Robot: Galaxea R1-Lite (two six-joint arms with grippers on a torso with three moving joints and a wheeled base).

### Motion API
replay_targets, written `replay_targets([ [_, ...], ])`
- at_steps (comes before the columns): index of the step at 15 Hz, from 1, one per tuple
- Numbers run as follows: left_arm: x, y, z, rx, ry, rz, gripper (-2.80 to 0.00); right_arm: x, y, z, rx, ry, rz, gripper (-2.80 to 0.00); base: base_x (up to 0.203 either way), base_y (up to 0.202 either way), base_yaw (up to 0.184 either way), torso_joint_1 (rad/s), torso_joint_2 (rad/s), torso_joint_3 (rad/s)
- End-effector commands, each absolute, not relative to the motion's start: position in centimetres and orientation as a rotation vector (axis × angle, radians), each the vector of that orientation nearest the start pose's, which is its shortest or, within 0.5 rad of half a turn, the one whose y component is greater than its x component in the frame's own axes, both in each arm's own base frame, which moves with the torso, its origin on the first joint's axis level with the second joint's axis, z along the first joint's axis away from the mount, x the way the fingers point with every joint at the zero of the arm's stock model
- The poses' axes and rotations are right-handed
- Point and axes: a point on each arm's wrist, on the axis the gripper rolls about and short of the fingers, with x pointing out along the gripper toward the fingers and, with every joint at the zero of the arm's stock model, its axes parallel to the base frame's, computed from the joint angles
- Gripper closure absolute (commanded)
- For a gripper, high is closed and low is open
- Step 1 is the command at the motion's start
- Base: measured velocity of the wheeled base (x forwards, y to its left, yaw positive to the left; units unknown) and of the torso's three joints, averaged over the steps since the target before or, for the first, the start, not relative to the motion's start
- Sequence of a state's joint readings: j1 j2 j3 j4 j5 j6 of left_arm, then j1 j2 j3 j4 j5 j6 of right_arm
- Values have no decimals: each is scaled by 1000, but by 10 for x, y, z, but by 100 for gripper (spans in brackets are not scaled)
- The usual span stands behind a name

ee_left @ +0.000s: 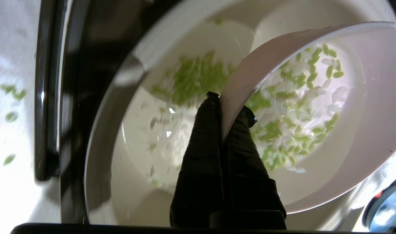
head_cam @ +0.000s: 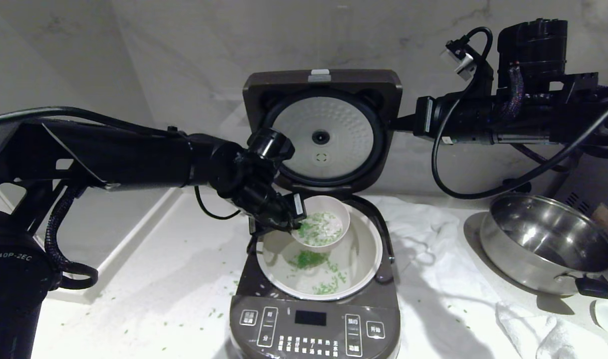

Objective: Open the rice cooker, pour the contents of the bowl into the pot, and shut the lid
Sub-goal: Pour the water from the bowl into the rice cooker

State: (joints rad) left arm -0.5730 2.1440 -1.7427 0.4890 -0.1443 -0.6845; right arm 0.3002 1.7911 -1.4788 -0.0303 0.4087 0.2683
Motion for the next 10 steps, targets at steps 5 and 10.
replay_targets([
  [5, 348, -225, 148, -537, 739, -472, 0, 335, 113, 283, 272, 379, 664, 0, 0, 0, 0, 0, 0, 0],
  [10, 349, -216, 140, -601, 500, -554, 0, 338, 114, 282, 272, 380, 664, 0, 0, 0, 0, 0, 0, 0],
])
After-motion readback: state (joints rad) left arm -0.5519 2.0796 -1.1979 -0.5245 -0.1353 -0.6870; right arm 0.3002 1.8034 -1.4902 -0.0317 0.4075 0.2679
